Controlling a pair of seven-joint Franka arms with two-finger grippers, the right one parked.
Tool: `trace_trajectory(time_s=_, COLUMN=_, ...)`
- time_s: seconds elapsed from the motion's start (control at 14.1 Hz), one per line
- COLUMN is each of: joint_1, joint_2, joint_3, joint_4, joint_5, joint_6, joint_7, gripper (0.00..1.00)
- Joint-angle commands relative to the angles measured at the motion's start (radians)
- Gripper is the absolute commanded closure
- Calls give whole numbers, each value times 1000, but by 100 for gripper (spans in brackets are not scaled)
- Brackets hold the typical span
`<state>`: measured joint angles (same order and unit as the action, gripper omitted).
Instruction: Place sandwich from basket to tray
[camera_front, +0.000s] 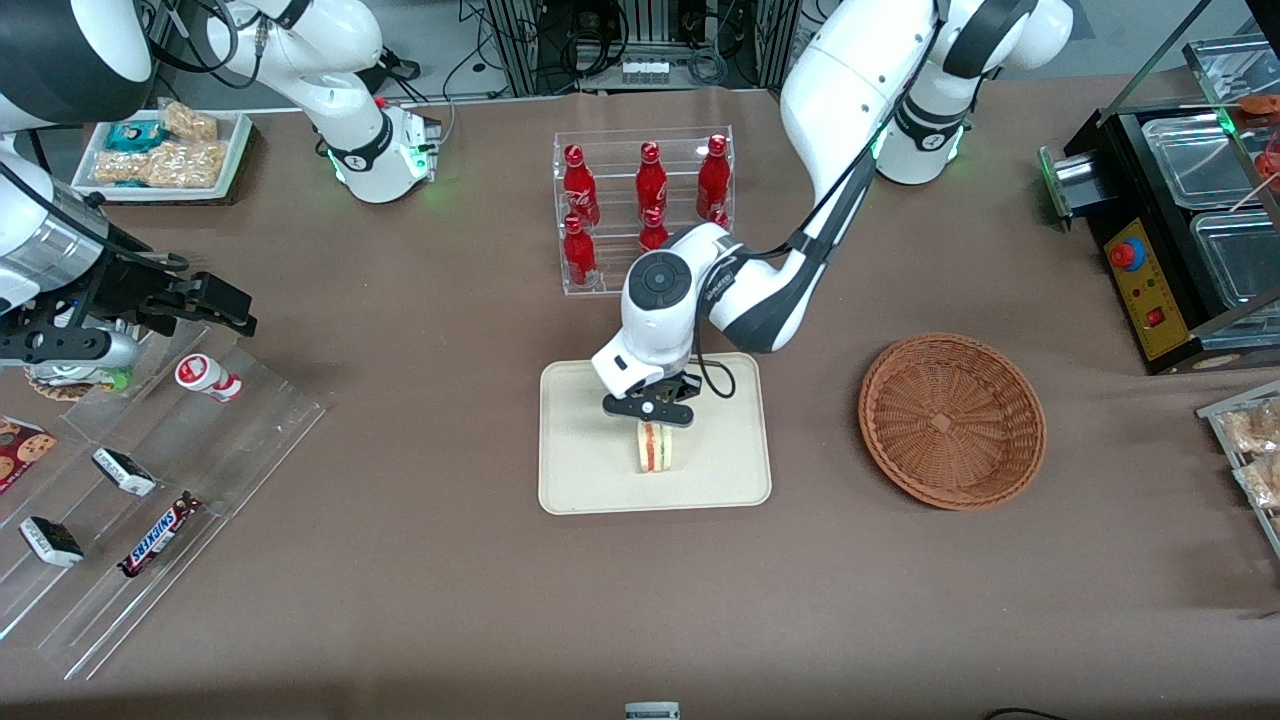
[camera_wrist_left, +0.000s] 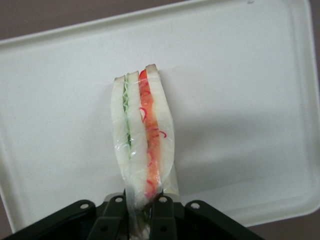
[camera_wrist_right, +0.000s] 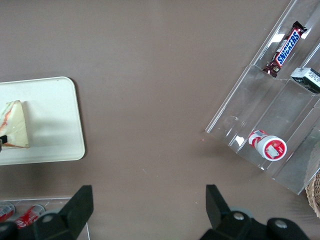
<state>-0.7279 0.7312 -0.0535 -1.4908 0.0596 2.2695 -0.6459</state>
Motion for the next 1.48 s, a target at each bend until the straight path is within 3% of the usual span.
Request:
trace_trajectory(time_s=0.0, joint_1=-7, joint_2=17, joint_3=4, joint_4=12, joint_5=14, joint_6=45, joint_7=-29, gripper=1)
trace_trajectory(time_s=0.28, joint_1=1, joint_2=-25, joint_3=4, joint_4=20, joint_5=0, joint_6=53, joint_7=-34, gripper=0)
trace_trajectory(time_s=0.49, joint_1=27, joint_2=-143, joint_3=15, joint_4=29, joint_5=6, joint_6=-114, joint_7=-34, gripper=0)
trace_trajectory(time_s=0.85, joint_1=244, joint_2=-355, joint_3=20, joint_4=17, joint_5=22, joint_6=-413, joint_7=27, gripper=0)
trace_trajectory(time_s=1.13, joint_1=385, joint_2=-466, joint_3=20, joint_4=-14, joint_5=17, joint_6=-556, joint_7=349, gripper=0)
trace_trajectory(time_s=1.41, joint_1=474, joint_2=-544, joint_3=20, joint_4=-11, joint_5=11, joint_6=-691, joint_7=363, gripper=0)
